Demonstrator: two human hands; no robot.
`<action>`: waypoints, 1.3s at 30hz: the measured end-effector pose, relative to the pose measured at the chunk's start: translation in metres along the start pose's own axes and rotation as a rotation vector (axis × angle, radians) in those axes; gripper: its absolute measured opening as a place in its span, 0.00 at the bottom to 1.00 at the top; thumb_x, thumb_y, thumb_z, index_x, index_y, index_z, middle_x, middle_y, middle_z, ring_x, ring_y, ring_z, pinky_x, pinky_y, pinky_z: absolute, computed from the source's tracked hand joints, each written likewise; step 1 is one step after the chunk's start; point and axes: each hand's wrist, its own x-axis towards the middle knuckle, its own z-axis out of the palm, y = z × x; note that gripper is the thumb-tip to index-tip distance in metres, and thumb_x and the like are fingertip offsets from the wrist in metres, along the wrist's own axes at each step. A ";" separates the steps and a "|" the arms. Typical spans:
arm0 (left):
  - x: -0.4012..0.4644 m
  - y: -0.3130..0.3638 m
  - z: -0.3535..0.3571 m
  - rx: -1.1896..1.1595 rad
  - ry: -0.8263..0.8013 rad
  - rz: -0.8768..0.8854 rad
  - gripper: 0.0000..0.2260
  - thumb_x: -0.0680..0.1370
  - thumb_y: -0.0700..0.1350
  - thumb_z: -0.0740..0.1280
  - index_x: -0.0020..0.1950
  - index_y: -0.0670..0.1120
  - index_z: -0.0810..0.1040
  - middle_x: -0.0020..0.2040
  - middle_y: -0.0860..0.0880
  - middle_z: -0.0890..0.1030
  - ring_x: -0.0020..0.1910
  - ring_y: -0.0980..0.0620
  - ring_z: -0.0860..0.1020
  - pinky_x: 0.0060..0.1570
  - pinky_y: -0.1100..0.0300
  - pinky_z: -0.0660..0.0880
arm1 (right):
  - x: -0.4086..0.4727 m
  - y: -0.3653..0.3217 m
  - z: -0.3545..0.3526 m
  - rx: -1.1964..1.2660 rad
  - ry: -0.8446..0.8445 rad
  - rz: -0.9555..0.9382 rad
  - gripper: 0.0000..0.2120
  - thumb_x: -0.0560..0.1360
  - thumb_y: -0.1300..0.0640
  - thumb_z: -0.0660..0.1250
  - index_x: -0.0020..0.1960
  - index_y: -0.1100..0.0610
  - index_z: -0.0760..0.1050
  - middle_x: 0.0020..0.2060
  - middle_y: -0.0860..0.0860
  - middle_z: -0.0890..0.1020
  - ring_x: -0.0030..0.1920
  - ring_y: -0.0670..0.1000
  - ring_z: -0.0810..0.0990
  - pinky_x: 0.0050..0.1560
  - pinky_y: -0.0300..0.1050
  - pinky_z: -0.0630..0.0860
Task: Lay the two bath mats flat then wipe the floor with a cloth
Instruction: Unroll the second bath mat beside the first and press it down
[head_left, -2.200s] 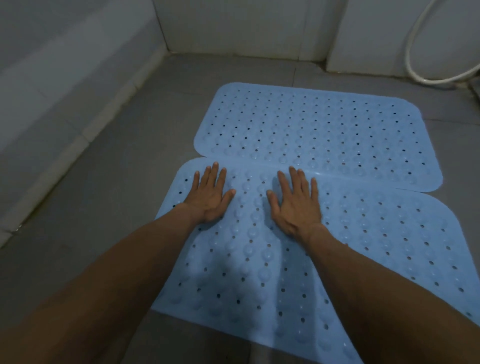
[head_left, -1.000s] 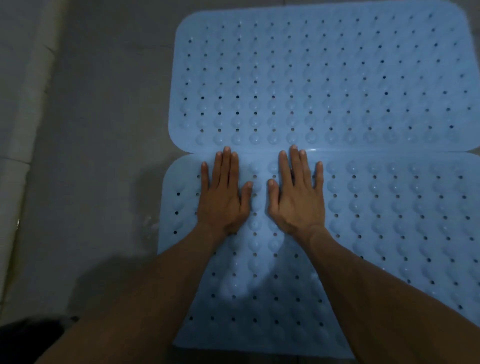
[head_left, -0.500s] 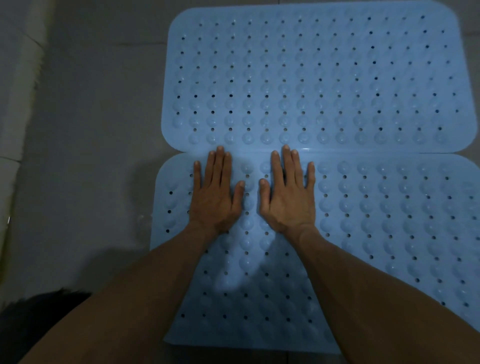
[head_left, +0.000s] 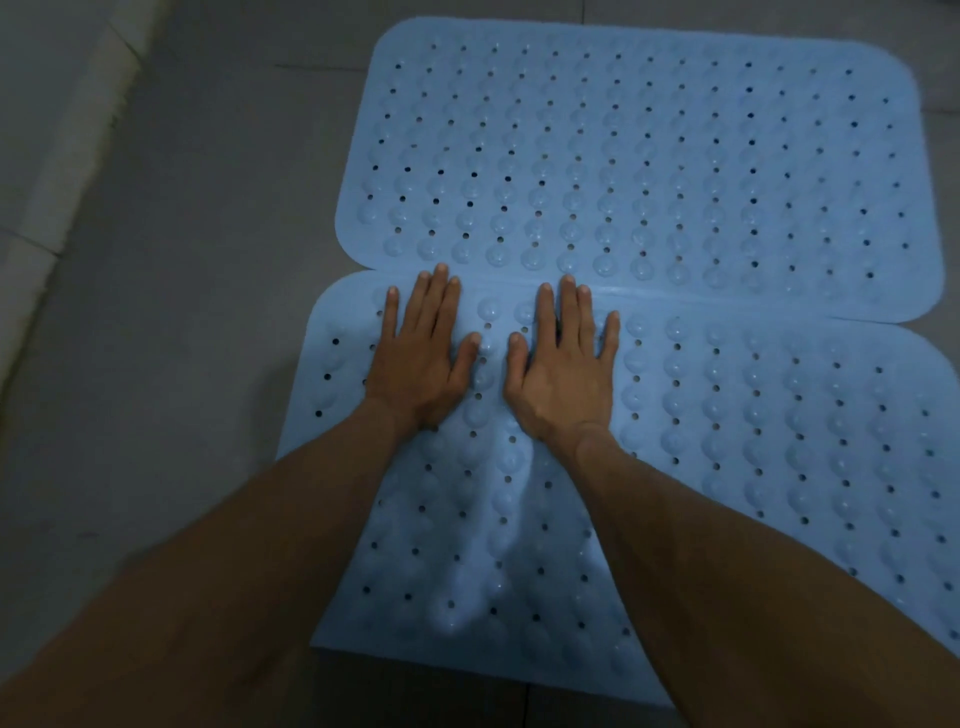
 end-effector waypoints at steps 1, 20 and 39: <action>0.000 0.000 0.000 0.009 0.004 0.003 0.30 0.82 0.58 0.46 0.80 0.43 0.50 0.81 0.45 0.50 0.80 0.49 0.47 0.77 0.43 0.45 | 0.001 0.001 0.000 -0.001 0.002 0.000 0.33 0.82 0.41 0.41 0.81 0.56 0.46 0.81 0.55 0.46 0.80 0.53 0.41 0.77 0.63 0.41; 0.002 0.175 -0.008 -0.030 -0.101 -0.084 0.29 0.84 0.55 0.46 0.80 0.42 0.43 0.80 0.42 0.44 0.79 0.45 0.44 0.77 0.47 0.38 | -0.048 0.207 -0.079 0.091 -0.087 0.022 0.29 0.84 0.47 0.45 0.81 0.56 0.45 0.81 0.51 0.45 0.80 0.50 0.41 0.78 0.52 0.37; 0.031 0.300 0.058 0.013 0.041 0.004 0.29 0.83 0.57 0.44 0.80 0.42 0.49 0.81 0.44 0.47 0.80 0.48 0.44 0.77 0.43 0.44 | -0.030 0.285 -0.053 0.086 0.084 -0.013 0.29 0.82 0.46 0.45 0.80 0.55 0.54 0.80 0.51 0.55 0.80 0.50 0.48 0.78 0.59 0.42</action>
